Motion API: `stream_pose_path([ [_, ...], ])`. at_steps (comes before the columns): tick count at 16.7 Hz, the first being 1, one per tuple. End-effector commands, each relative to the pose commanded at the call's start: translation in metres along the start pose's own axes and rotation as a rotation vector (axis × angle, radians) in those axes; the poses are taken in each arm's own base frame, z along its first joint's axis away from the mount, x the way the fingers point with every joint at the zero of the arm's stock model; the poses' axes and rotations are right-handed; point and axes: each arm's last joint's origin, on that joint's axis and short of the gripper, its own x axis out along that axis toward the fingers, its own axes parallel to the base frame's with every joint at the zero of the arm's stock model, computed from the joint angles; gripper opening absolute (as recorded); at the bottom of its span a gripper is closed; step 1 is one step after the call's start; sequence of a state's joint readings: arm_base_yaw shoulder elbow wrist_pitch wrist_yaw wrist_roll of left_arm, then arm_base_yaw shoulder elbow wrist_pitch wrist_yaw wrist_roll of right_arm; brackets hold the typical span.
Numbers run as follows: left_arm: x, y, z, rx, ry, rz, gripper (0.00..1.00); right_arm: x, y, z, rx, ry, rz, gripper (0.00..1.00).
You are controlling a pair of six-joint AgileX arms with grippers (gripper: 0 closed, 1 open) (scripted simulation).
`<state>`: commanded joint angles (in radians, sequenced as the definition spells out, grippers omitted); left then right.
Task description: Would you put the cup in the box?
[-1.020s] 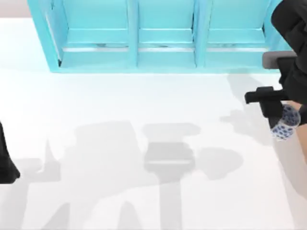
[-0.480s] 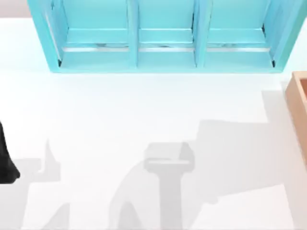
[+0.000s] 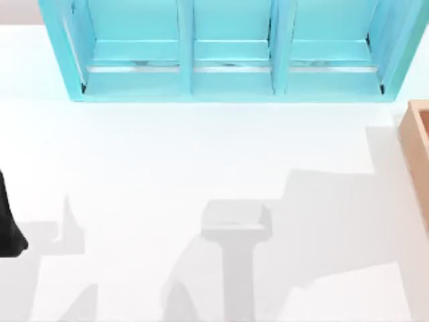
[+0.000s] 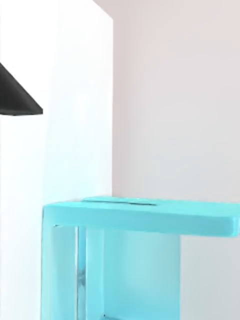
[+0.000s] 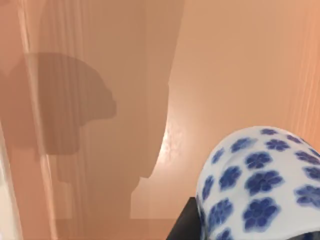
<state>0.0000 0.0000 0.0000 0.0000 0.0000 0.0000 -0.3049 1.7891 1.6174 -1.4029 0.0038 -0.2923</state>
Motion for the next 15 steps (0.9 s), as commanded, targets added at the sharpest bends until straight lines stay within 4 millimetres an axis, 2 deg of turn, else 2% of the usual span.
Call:
stream_pose_path([
  [8, 0.0, 0.0, 0.0, 0.0, 0.0, 0.0, 1.0, 0.056, 0.0, -0.001, 0.001, -0.004, -0.001, 0.0],
  [13, 0.0, 0.0, 0.0, 0.0, 0.0, 0.0, 1.0, 0.059, 0.0, -0.002, 0.001, -0.005, -0.001, 0.0],
  [15, 0.0, 0.0, 0.0, 0.0, 0.0, 0.0, 1.0, 0.059, 0.0, -0.002, 0.001, -0.005, -0.001, 0.15],
])
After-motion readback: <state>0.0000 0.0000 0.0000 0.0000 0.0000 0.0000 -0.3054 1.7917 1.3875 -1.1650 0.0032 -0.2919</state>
